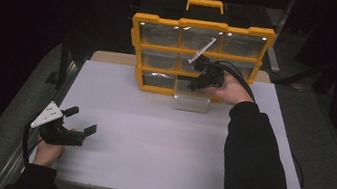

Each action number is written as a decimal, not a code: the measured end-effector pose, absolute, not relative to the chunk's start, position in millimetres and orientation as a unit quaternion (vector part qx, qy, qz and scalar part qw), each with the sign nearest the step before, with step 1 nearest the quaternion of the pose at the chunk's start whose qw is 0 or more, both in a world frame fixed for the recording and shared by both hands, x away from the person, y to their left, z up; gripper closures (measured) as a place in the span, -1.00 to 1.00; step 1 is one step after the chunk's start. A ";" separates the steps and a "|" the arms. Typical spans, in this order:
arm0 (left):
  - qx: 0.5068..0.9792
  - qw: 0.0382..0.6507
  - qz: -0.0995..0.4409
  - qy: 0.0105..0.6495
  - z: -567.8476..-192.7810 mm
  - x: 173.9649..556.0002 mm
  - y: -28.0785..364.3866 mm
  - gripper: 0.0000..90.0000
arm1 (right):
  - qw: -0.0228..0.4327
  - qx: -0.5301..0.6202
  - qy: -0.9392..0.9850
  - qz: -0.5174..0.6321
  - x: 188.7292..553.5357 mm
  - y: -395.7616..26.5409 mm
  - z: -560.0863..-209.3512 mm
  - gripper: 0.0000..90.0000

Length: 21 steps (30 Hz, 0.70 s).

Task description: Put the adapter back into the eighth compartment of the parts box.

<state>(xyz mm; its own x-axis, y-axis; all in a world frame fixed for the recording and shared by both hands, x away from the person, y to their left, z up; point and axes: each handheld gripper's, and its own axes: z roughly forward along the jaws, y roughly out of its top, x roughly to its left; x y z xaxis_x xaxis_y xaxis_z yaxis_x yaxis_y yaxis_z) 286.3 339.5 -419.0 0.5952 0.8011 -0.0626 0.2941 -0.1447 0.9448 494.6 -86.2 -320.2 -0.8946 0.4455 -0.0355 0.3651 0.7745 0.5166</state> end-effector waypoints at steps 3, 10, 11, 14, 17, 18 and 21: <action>0.718 0.531 0.238 0.381 -419.0 286.4 339.6 -1.00 | 0.076 0.213 0.939 0.259 496.2 -85.3 -322.3 0.66; 0.719 0.531 0.239 0.381 -419.2 286.4 339.1 -1.00 | 0.071 0.214 0.941 0.253 497.4 -83.1 -326.5 0.66; 0.719 0.531 0.238 0.380 -419.3 286.5 339.0 -1.00 | 0.072 0.212 0.941 0.252 498.2 -82.8 -327.6 0.66; 0.720 0.531 0.236 0.379 -419.5 286.5 338.8 -1.00 | 0.069 0.213 0.942 0.250 499.6 -81.6 -329.3 0.66; 0.720 0.531 0.236 0.379 -419.5 286.4 338.8 -1.00 | 0.068 0.213 0.943 0.246 499.7 -79.3 -331.0 0.65; 0.721 0.530 0.235 0.379 -419.5 286.4 338.7 -1.00 | 0.067 0.212 0.944 0.244 499.4 -78.3 -331.5 0.65; 0.720 0.531 0.235 0.380 -419.5 285.9 338.5 -1.00 | 0.067 0.213 0.944 0.244 498.3 -76.4 -331.4 0.61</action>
